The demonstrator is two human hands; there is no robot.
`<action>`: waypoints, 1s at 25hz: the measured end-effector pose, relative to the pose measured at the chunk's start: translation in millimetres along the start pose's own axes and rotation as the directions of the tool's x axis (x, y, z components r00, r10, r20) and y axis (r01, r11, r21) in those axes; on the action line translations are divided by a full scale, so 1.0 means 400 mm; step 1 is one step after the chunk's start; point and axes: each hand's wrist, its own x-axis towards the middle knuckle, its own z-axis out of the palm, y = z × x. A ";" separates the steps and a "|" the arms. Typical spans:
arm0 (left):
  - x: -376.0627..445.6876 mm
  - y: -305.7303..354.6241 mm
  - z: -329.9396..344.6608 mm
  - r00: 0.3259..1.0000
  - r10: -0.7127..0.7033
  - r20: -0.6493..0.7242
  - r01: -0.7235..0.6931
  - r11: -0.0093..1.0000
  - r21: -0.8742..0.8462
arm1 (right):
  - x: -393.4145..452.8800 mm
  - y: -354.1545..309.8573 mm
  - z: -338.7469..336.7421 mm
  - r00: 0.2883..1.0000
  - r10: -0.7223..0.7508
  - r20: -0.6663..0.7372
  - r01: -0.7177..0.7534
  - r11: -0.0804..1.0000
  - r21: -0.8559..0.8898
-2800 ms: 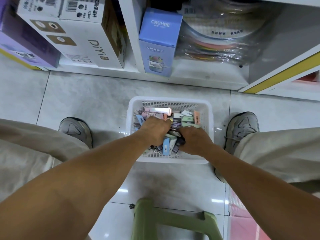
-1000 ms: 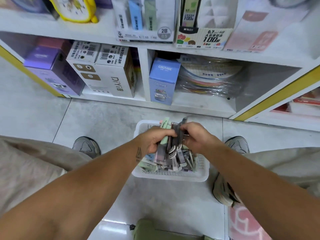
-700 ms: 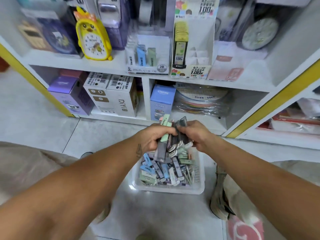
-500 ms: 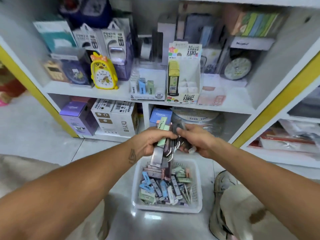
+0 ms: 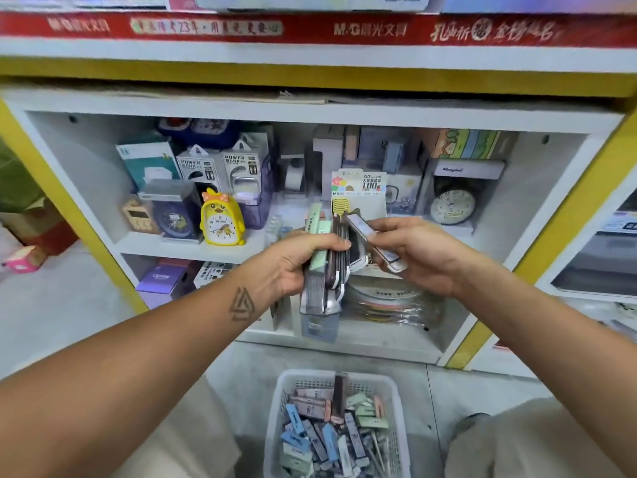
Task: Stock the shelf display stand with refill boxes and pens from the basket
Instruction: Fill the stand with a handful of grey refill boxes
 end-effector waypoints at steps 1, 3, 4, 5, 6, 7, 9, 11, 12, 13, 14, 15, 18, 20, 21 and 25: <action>0.006 0.002 0.008 1.000 0.007 0.011 -0.006 1.000 -0.015 | 0.006 -0.001 0.006 1.000 -0.017 -0.002 0.017 1.000 0.026; 0.020 0.011 0.020 0.999 0.025 0.037 -0.023 0.998 -0.060 | 0.019 -0.005 0.012 0.999 -0.052 -0.013 0.053 0.998 0.043; 0.026 0.018 0.023 0.998 0.032 0.045 -0.028 0.996 -0.090 | 0.025 -0.010 0.012 0.998 -0.066 -0.012 0.066 0.997 0.039; 0.033 0.026 0.027 0.998 0.037 0.049 -0.031 0.993 -0.117 | 0.031 -0.018 0.010 0.997 -0.082 -0.009 0.083 0.996 0.030; 0.039 0.033 0.032 0.998 0.037 0.050 -0.030 0.989 -0.142 | 0.038 -0.025 0.007 0.995 -0.100 -0.008 0.100 0.995 0.017; 0.045 0.039 0.037 0.998 0.036 0.050 -0.027 0.987 -0.161 | 0.047 -0.033 0.003 0.994 -0.110 -0.013 0.110 0.994 0.006; 0.054 0.048 0.048 0.999 0.036 0.040 -0.028 0.982 -0.188 | 0.067 -0.050 -0.001 0.994 -0.100 -0.037 0.100 0.995 -0.015; 0.065 0.065 0.055 0.999 0.047 0.008 -0.044 0.975 -0.218 | 0.085 -0.068 -0.005 0.993 -0.092 -0.069 0.090 0.996 -0.023; 0.072 0.079 0.055 0.998 0.058 -0.005 -0.057 0.969 -0.240 | 0.092 -0.077 -0.008 0.991 -0.105 -0.082 0.103 0.994 -0.024; 0.079 0.097 0.054 0.997 0.072 -0.017 -0.074 0.963 -0.258 | 0.100 -0.086 -0.015 0.985 -0.139 -0.101 0.134 0.990 -0.050; 0.087 0.117 0.052 0.995 0.088 -0.040 -0.095 0.960 -0.262 | 0.108 -0.095 -0.025 0.972 -0.192 -0.136 0.175 0.977 -0.123; 0.096 0.137 0.047 0.992 0.099 -0.073 -0.114 0.961 -0.253 | 0.117 -0.103 -0.038 0.946 -0.264 -0.187 0.215 0.945 -0.246; 0.123 0.174 0.024 0.983 0.093 -0.160 -0.123 0.975 -0.187 | 0.153 -0.118 -0.091 0.799 -0.504 -0.329 0.221 0.754 -0.618; 0.137 0.177 0.010 0.982 0.052 -0.181 -0.079 0.986 -0.145 | 0.180 -0.114 -0.112 0.767 -0.559 -0.317 0.129 0.617 -0.776; 0.143 0.172 0.007 0.982 0.024 -0.189 -0.048 0.991 -0.124 | 0.195 -0.106 -0.119 0.790 -0.543 -0.286 0.075 0.548 -0.833; 0.166 0.160 -0.010 0.976 -0.004 -0.219 -0.008 0.998 -0.055 | 0.248 -0.067 -0.129 0.850 -0.519 -0.087 0.092 0.309 -0.947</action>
